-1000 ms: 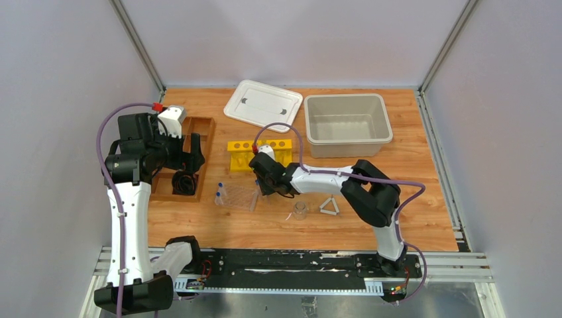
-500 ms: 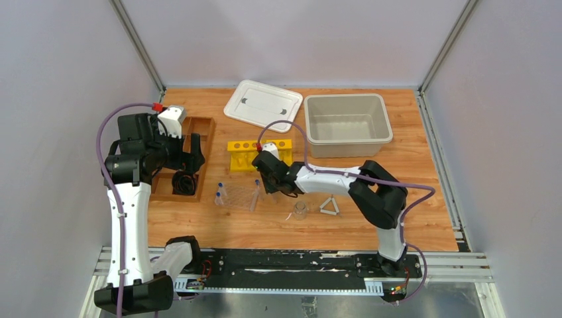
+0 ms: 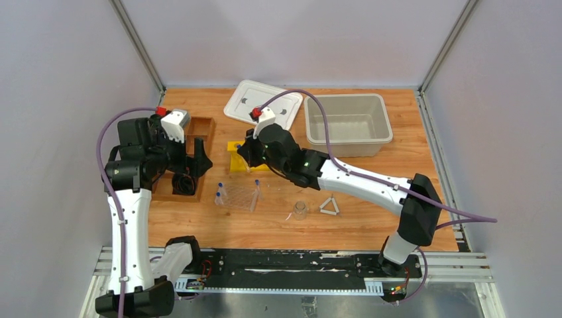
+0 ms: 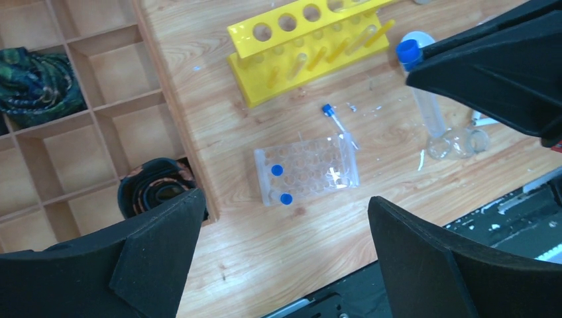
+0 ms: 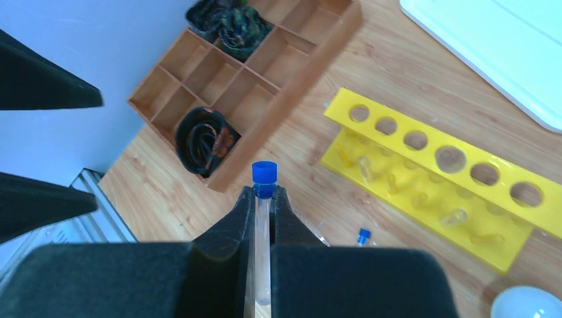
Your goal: Organize the chemistry lab equipment
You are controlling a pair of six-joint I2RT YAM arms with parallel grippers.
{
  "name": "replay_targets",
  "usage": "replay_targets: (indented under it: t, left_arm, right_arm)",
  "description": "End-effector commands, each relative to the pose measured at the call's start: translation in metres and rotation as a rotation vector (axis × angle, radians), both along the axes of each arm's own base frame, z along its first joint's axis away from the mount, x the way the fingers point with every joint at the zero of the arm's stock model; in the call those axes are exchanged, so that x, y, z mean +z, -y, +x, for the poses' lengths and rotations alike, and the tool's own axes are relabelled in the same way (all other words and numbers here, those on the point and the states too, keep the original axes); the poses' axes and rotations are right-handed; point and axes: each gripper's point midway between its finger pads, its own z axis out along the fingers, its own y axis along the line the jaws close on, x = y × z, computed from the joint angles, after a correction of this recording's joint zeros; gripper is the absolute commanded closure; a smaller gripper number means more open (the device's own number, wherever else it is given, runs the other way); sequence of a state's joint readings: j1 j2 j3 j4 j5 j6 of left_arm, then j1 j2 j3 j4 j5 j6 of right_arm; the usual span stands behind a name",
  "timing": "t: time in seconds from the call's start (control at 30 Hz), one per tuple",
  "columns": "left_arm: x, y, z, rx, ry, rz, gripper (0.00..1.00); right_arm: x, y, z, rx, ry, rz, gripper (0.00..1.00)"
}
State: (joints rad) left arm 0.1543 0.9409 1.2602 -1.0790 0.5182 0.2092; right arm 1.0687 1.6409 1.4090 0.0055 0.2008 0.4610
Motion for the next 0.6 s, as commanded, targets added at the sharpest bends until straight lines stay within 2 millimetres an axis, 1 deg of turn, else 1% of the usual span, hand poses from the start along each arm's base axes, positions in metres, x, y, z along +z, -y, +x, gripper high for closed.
replay_targets:
  t: [0.0, 0.13, 0.27, 0.4, 0.57]
  left_arm:
    - [0.011, 0.018, -0.010, -0.080, 0.049, -0.071, 0.00]
    - [0.011, 0.027, -0.017, -0.122, 0.062, -0.101, 0.01]
    - [0.010, 0.034, -0.022, -0.154, 0.061, -0.131, 0.04]
    - [0.010, 0.038, -0.026, -0.174, 0.064, -0.148, 0.07]
    - [0.010, 0.043, -0.028, -0.193, 0.057, -0.173, 0.12]
  right_arm:
    - [0.025, -0.023, -0.007, 0.058, 0.069, 0.077, 1.00]
    - [0.042, -0.032, -0.008, 0.071, 0.093, 0.178, 1.00]
    - [0.059, -0.044, -0.014, 0.104, 0.094, 0.289, 1.00]
    - [0.065, -0.054, -0.021, 0.128, 0.076, 0.348, 1.00]
    - [0.068, -0.060, -0.030, 0.144, 0.042, 0.409, 1.00]
